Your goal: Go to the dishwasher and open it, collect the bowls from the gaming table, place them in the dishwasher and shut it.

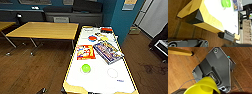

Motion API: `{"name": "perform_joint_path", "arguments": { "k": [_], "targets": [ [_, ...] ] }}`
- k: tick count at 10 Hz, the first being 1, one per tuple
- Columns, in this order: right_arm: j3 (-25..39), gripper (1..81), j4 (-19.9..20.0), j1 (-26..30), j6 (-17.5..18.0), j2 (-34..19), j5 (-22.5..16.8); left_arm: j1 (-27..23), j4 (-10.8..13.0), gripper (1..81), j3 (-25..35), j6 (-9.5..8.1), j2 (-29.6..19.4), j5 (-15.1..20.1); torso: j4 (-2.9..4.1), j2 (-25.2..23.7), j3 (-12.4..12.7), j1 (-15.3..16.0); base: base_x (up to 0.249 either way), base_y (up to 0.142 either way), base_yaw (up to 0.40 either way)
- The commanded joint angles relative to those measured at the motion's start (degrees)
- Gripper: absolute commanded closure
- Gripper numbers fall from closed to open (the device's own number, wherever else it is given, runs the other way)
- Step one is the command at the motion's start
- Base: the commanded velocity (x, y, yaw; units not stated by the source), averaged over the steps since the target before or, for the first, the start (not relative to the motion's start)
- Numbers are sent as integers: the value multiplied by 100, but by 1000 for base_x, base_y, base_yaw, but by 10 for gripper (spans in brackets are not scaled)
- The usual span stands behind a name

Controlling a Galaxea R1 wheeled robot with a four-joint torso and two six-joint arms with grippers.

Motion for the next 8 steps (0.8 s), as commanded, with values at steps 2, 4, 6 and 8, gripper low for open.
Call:
{"name": "perform_joint_path", "arguments": {
  "k": [2,4,6,8],
  "targets": [
    [58,811,-158,74,-24,-165,-366,-1504,-495,10,-589,-626,525,1442,0,0,0,0,0,0,0],
    [58,811,-149,100,-24,-165,-375,-1874,-486,10,-982,-784,997,1705,0,0,0,0,0,0,0],
    [14,811,-140,170,-15,-147,-393,-2059,-495,10,-1494,-1249,1369,1653,0,2,-2,0,0,0,0],
    [5,811,-114,275,-15,-103,-498,-2218,-451,10,-2197,-1882,1720,1539,0,2,-2,0,0,0,0]
  ]
}}
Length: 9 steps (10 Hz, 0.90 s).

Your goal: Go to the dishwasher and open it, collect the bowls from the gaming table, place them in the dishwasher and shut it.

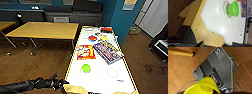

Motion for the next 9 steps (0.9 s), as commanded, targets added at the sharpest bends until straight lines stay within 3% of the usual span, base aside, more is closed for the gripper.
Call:
{"name": "perform_joint_path", "arguments": {
  "k": [1,6,9],
  "targets": [
    [91,811,-113,172,-13,-179,-545,-1050,-93,10,-933,-816,391,133,0,0,0,0,0,0,0],
    [126,811,-131,358,-4,-171,-739,-1568,-40,10,-1329,-816,849,274,0,0,0,2,0,0,0],
    [117,811,-157,314,-4,-179,-739,-1604,30,10,-1697,-816,1418,432,0,0,0,2,0,0,0]
  ]
}}
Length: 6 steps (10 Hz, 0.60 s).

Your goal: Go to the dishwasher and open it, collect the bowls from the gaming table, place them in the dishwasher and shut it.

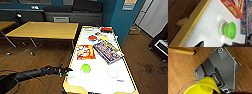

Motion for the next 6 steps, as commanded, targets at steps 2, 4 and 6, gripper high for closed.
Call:
{"name": "perform_joint_path", "arguments": {
  "k": [2,4,6],
  "targets": [
    [109,811,-155,23,-6,-254,-330,-772,247,10,-478,-54,562,259,0,0,0,0,0,0,0],
    [92,811,-138,32,-6,-245,-330,-851,275,10,-884,-72,880,611,0,0,-2,0,0,0,0],
    [100,811,-138,67,-6,-237,-339,-1053,249,10,-928,-72,1003,734,0,0,-2,0,0,0,0]
  ]
}}
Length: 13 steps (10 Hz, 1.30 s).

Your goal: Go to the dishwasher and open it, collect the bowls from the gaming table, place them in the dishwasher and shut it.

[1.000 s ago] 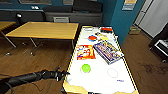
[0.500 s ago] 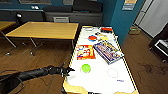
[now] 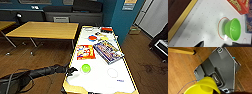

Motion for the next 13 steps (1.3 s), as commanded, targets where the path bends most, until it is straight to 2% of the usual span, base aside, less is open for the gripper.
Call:
{"name": "perform_joint_path", "arguments": {
  "k": [1,6,9,11,12,13],
  "targets": [
    [109,811,-145,87,-6,-238,-342,-1081,25,10,22,-23,51,299,0,0,0,0,0,0,0],
    [92,811,-154,78,-15,-246,-342,-1187,121,10,-653,-14,700,307,0,0,0,0,0,0,0],
    [118,811,-163,78,-15,-247,-342,-1274,104,10,-690,-23,851,333,0,2,0,2,0,0,0],
    [101,811,-163,78,-24,-255,-334,-1301,104,10,-690,-14,869,501,0,2,0,2,0,0,0],
    [109,811,-163,78,-24,-255,-334,-1310,104,10,-681,-14,869,501,-262,2,0,2,0,0,0],
    [118,811,-171,78,-24,-255,-325,-1310,104,10,-681,-23,869,501,-302,2,0,2,0,0,0]
  ]
}}
